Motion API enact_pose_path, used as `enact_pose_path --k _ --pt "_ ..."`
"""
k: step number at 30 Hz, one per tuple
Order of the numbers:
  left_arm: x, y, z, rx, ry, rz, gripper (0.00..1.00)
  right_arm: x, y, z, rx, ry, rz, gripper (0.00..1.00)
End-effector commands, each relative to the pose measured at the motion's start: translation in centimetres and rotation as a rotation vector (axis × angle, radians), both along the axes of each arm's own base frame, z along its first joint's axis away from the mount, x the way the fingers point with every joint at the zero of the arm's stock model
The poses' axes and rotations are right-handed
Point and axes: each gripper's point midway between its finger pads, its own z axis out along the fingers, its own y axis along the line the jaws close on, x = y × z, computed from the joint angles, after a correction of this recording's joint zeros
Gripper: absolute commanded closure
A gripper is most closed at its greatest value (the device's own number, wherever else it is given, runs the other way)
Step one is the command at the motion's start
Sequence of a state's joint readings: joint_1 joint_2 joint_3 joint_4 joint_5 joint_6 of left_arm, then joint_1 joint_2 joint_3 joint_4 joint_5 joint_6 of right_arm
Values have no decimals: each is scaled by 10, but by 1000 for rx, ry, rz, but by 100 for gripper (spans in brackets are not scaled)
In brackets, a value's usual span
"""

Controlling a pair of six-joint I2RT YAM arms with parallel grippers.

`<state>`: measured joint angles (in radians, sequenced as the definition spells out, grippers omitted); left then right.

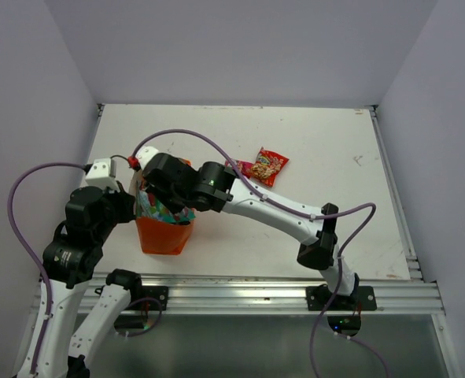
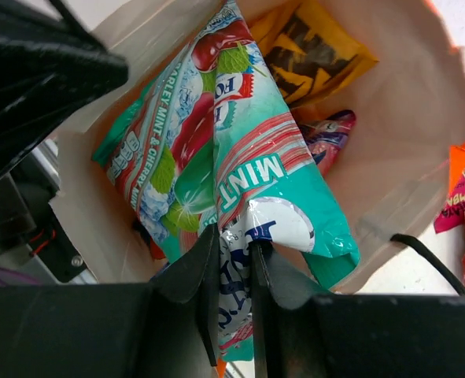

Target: Place the snacks into the paper bag

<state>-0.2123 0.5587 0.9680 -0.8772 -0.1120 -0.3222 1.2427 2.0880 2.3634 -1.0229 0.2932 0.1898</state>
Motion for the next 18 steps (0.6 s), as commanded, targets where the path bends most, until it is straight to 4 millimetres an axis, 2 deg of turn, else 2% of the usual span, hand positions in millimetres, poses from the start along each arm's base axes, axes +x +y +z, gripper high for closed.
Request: enact_pose_path --k 1,4,6,8,9,13,14,15,16,17,18 --pt "7 -3 18 -12 -80 -11 100 -28 -5 15 7 24 57 100" --pt "7 -5 18 -17 -80 -19 100 -28 -5 10 -1 18 53 100" --pt "7 -5 19 -19 -83 -22 100 -22 5 9 4 -1 54 100" --pt "6 -5 19 -15 -79 -22 100 -18 14 13 16 -19 63 100" --pt "6 -4 19 -14 -81 -23 100 -14 27 19 49 -36 63 100" --pt "3 -2 21 -7 -83 -15 100 0 39 33 103 -90 35 100" --pt "3 -2 21 -7 -83 -15 100 3 42 36 128 -97 30 96" --pt "2 -2 23 -7 -86 -14 100 4 42 25 107 -88 25 87" --pt "1 -1 22 -8 -85 -12 100 6 39 29 115 -90 17 71" --pt "1 -1 22 -6 -83 -13 100 7 36 27 106 -92 7 43" --pt "1 -1 20 -4 -79 -11 100 8 33 30 100 -102 3 38"
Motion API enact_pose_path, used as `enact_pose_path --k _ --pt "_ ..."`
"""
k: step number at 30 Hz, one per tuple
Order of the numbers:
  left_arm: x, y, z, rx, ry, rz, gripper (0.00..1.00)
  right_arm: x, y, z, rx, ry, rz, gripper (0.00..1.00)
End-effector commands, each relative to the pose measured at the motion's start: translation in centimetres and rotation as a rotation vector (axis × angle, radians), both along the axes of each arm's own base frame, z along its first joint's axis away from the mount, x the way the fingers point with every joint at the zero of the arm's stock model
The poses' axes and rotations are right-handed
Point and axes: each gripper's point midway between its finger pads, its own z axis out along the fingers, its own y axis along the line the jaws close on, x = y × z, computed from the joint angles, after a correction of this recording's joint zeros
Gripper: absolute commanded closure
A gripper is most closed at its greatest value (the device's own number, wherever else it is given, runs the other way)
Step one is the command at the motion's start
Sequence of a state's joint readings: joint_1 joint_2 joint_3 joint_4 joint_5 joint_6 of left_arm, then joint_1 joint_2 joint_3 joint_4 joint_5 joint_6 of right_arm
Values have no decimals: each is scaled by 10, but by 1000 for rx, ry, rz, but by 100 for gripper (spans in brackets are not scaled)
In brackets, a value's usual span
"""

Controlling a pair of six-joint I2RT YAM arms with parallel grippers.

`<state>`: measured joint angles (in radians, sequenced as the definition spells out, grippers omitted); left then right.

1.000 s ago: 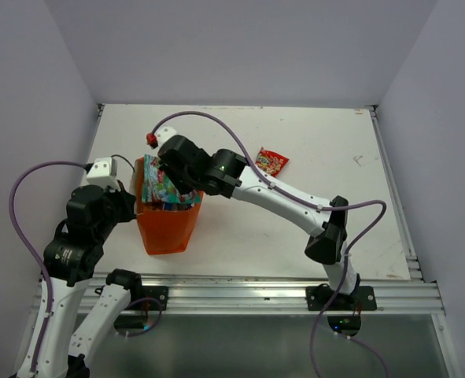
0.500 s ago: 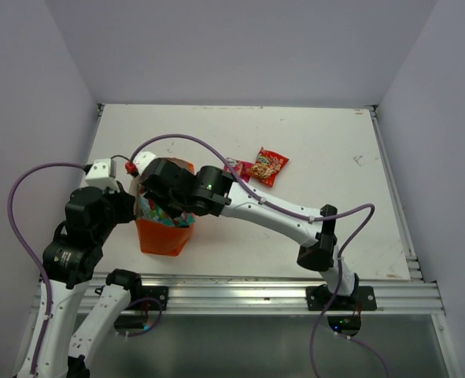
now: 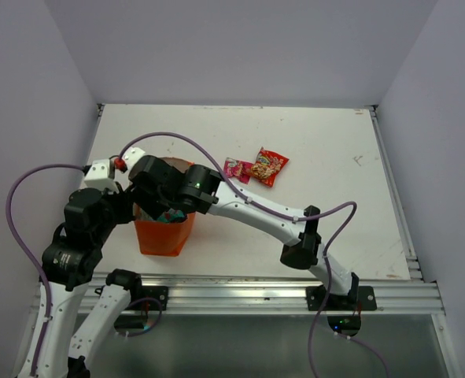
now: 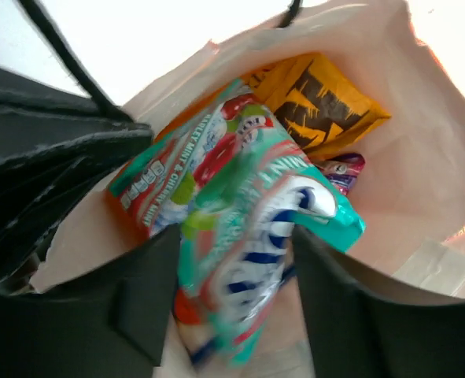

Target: Place the snacks into the paper bag

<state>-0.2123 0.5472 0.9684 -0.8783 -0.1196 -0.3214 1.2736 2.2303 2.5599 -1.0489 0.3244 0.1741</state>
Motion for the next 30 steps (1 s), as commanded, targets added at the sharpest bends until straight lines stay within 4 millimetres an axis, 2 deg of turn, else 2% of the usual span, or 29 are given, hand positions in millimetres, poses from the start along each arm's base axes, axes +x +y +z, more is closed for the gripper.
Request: enact_pose_path --k 1,3,4,5,6,7,8,9,10,11,12,14,15,17,18,21,22,26,29,30 --pt "3 -2 19 -7 -69 -16 100 10 -6 45 96 -82 -25 34" --pt "4 -3 17 -5 -67 -16 100 24 -25 72 103 -174 -95 24" --pt "4 -3 17 -7 -68 -17 100 29 -45 105 153 -223 -135 17" --pt "4 -3 16 -7 -65 -17 100 37 -56 128 191 -273 -170 14" --pt "4 -3 14 -7 -60 -17 100 49 -73 141 200 -316 -239 12" --pt "5 -3 14 -10 -62 -14 100 73 -99 158 233 -336 -310 11" --pt "5 -3 13 -11 -58 -15 100 84 -125 184 323 -336 -372 11" --pt "5 -4 13 -14 -61 -13 100 97 -136 169 311 -291 -380 12" --pt "6 -4 13 -15 -62 -15 100 137 -175 160 300 -277 -493 12" --pt "6 -4 12 -16 -61 -13 100 150 -195 159 328 -263 -546 12" --pt "6 -4 12 -17 -61 -11 100 179 -224 121 254 -218 -617 12" --pt "6 -3 12 -15 -61 -8 100 200 -243 88 224 -169 -663 13" --pt "6 -2 12 -11 -59 -6 100 215 -259 54 166 -125 -703 14" --pt "6 -1 12 -5 -60 -1 100 228 -262 20 129 -74 -711 14" --pt "7 -1 13 -3 -58 -1 100 238 -267 -11 79 -35 -730 14" --pt "8 -1 13 -2 -55 0 100 255 -279 -53 31 14 -769 15" --pt "8 -1 12 -2 -52 2 100 261 -280 -76 2 46 -780 15" --pt "9 0 12 0 -50 5 100 272 -293 -125 -15 143 -831 16" --pt "9 1 11 5 -47 11 100 270 -303 -151 -58 173 -851 16" --pt "9 1 10 6 -46 12 100 265 -308 -165 -86 193 -856 16"
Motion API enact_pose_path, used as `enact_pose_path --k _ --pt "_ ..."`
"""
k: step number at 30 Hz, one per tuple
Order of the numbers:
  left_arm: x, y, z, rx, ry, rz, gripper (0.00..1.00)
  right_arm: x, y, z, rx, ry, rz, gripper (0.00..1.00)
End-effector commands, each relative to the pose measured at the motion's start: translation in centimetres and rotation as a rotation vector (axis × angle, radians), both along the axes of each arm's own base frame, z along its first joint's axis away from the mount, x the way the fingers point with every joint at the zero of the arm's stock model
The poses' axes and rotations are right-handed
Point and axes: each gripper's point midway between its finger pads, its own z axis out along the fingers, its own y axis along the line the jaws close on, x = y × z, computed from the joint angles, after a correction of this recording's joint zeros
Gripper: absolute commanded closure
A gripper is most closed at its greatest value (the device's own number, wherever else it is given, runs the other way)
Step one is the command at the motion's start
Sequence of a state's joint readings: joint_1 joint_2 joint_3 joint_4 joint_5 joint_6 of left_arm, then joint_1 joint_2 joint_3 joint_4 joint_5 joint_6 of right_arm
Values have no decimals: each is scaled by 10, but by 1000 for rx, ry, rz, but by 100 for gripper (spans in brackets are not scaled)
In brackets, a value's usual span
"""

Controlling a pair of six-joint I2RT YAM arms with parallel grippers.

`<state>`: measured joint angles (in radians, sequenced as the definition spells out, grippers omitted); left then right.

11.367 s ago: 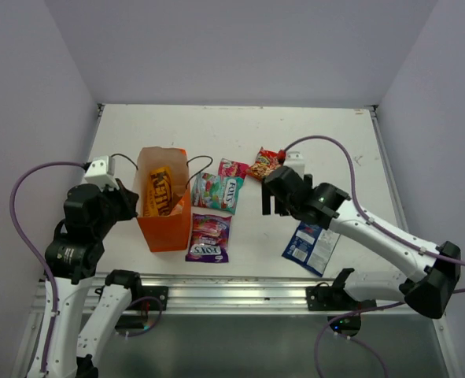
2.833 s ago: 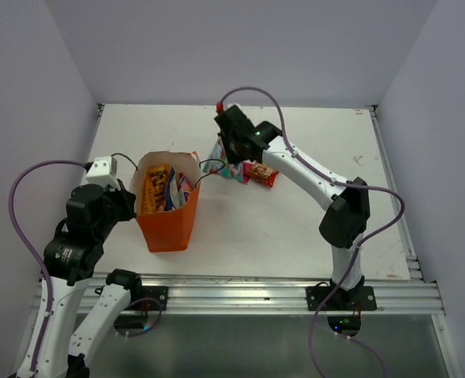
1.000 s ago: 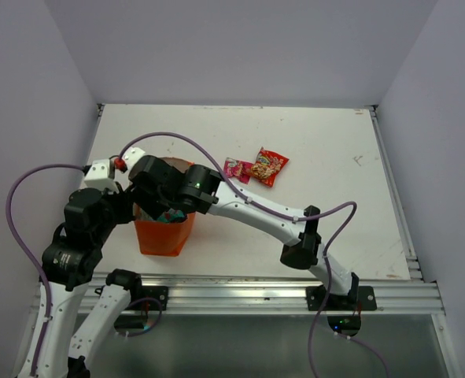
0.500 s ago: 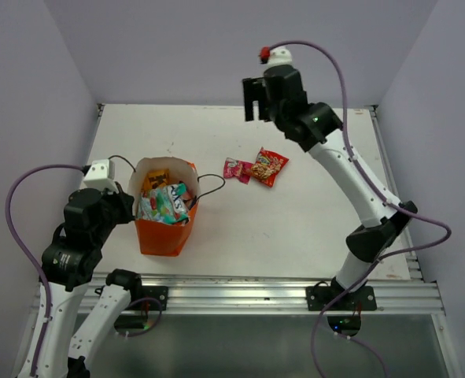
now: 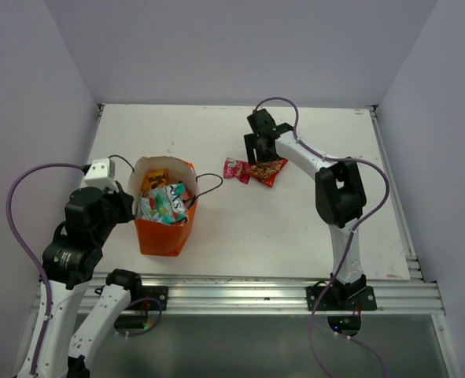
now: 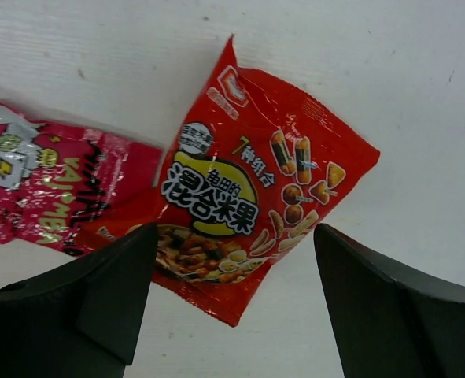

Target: Place the snacks into the paper bag

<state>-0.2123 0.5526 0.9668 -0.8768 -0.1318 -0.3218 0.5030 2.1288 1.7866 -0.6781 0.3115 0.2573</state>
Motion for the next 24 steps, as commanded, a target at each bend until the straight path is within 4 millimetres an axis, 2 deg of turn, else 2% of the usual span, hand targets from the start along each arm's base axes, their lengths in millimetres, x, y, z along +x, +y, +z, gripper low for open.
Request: enact_pose_path --k 1,2,3,6,7,8,9,10,13,14,15,16,17,18,19,20,21,22,23,24 --pt "7 0 12 0 -50 3 100 10 -5 10 62 -51 -43 16" --pt "8 0 11 1 -50 3 100 5 -7 -7 51 -16 -41 16" --pt "8 0 11 1 -49 3 100 3 -7 -15 58 7 -41 16" --pt "9 0 12 8 -46 0 100 -6 -6 -42 70 77 -26 31" --pt "10 0 12 9 -46 -1 100 -7 -6 -44 70 85 -28 53" --pt "10 -1 12 8 -46 0 100 -9 -7 -47 71 95 -26 66" --pt "10 -1 12 8 -49 -2 100 -10 -5 -44 80 93 -22 96" --pt "10 -1 12 8 -48 -2 100 -10 -5 -42 83 91 -19 100" --pt "10 -1 12 3 -52 -3 100 -10 -4 -18 97 59 -4 100" --pt "9 -2 12 2 -52 -4 100 -7 -2 0 109 26 4 100" --pt "10 -2 12 0 -51 -6 100 -4 1 28 133 -27 14 100" --pt "10 -2 12 0 -51 -7 100 -4 4 48 147 -63 25 100" --pt "10 -3 12 -3 -54 -8 100 -3 13 75 177 -112 45 100" --pt "10 -3 12 -5 -52 -8 100 -9 19 104 205 -148 68 100" --pt "10 -3 12 -5 -52 -10 100 -13 29 123 234 -167 101 100" --pt "10 -4 13 -8 -55 -11 100 -16 50 161 276 -231 148 100" --pt "10 -4 13 -11 -55 -9 100 -27 59 179 276 -238 189 100" --pt "10 -4 13 -11 -55 -11 100 -30 75 219 313 -313 230 100" --pt "10 -4 13 -12 -54 -12 100 -48 101 235 334 -329 303 100" --pt "10 -5 13 -14 -54 -13 100 -60 113 246 343 -328 339 100"
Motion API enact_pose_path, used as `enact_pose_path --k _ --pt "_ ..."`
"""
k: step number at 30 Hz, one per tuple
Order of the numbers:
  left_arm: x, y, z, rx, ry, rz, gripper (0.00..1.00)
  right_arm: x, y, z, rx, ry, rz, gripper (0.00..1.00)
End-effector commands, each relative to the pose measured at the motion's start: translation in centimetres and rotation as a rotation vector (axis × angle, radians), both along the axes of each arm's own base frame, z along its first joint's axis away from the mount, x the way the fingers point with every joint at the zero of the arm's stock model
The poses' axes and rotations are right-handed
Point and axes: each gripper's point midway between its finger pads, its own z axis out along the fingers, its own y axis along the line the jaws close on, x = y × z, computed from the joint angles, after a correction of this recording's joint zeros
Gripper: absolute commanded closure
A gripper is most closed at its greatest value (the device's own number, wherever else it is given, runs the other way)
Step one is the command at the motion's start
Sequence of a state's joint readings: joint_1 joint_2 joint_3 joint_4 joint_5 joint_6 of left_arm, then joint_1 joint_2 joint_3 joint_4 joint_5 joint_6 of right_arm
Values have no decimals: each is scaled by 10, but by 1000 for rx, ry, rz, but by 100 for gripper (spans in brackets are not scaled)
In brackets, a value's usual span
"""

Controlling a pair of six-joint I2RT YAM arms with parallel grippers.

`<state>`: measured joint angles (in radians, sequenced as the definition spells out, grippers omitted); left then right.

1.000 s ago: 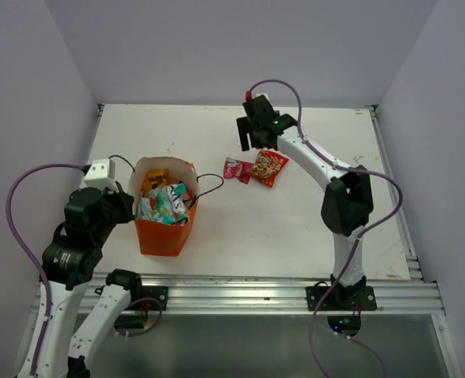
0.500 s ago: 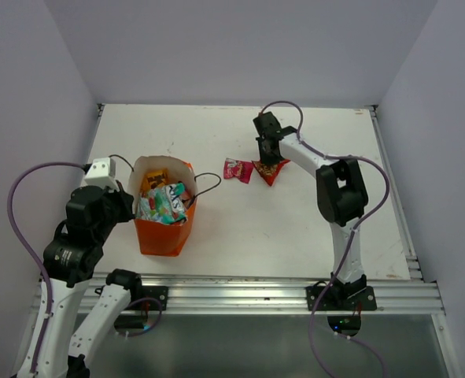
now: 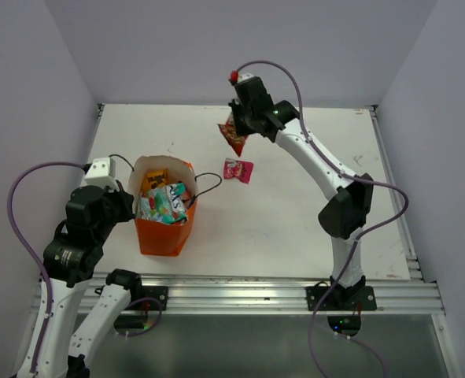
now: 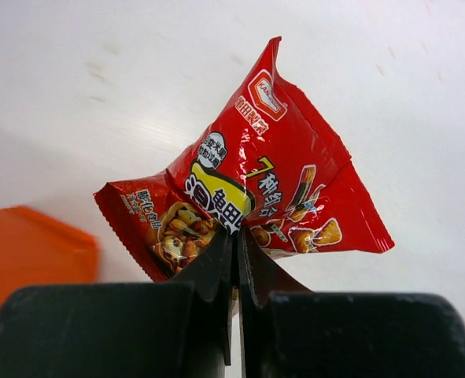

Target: Place the snacks into the paper bag

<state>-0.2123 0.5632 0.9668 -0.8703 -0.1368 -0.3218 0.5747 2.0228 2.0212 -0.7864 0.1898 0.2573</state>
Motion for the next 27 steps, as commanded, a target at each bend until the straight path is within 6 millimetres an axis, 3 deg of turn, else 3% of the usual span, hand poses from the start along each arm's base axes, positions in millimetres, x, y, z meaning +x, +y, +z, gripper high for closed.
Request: enact_pose_path --k 1,2,5,9,10,14,18,22,23,25,26,27 --pt "8 -6 13 -20 -57 -19 100 -59 66 147 181 -226 221 100" --pt "8 -7 14 -22 -58 -24 100 -81 90 152 208 -212 291 100" --pt "8 -7 14 -25 -60 -26 100 -123 138 167 282 -209 422 100" --pt "6 -7 17 -27 -66 -24 100 -169 182 149 317 -123 541 100" --pt "5 -6 15 -27 -61 -23 100 -190 196 143 308 -105 586 100" --pt "4 -6 17 -27 -66 -24 100 -227 217 101 231 -23 670 100" --pt "3 -6 17 -27 -69 -24 100 -242 227 63 184 55 701 100" --pt "2 -5 18 -21 -69 -27 100 -244 233 41 136 89 712 100" --pt "2 -5 18 -17 -71 -27 100 -243 230 38 115 96 711 93" --pt "1 -4 19 -16 -74 -26 100 -237 233 57 133 46 703 72" --pt "0 -4 18 -15 -73 -28 100 -228 229 71 123 -10 675 62" --pt "0 -5 17 -15 -70 -30 100 -224 224 105 161 -85 660 44"
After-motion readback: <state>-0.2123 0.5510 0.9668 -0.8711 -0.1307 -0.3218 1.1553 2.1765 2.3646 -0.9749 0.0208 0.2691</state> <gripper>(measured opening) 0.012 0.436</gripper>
